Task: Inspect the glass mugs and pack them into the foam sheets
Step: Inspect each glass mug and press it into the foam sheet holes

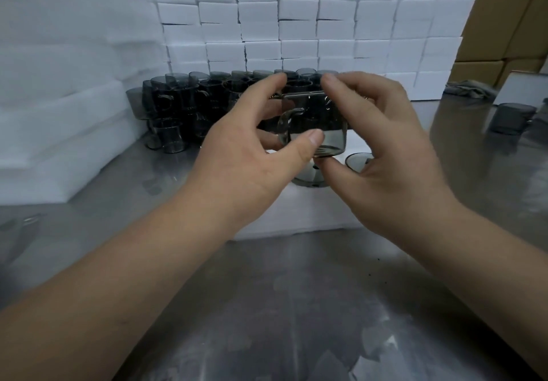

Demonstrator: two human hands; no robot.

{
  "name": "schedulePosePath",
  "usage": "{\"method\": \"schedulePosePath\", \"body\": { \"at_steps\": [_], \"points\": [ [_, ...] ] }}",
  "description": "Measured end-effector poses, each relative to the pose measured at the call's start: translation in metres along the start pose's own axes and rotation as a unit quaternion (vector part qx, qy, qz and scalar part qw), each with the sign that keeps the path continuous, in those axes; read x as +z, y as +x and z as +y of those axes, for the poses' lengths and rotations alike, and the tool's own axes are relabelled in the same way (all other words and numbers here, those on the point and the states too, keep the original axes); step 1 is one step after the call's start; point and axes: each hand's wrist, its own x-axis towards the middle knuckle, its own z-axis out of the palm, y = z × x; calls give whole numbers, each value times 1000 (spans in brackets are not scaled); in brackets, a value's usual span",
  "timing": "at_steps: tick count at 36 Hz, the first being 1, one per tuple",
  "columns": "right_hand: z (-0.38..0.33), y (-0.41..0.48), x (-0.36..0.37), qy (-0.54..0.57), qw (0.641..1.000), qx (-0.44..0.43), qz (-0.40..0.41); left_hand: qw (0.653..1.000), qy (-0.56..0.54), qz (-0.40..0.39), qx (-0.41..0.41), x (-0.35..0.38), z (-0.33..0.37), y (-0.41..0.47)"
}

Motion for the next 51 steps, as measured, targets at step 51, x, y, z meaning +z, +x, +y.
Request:
{"method": "schedulePosePath", "body": {
  "at_steps": [51],
  "points": [
    [-5,0,-3,75,994,41,-66,970,-219,7,-109,-9,0,12]
  ]
}}
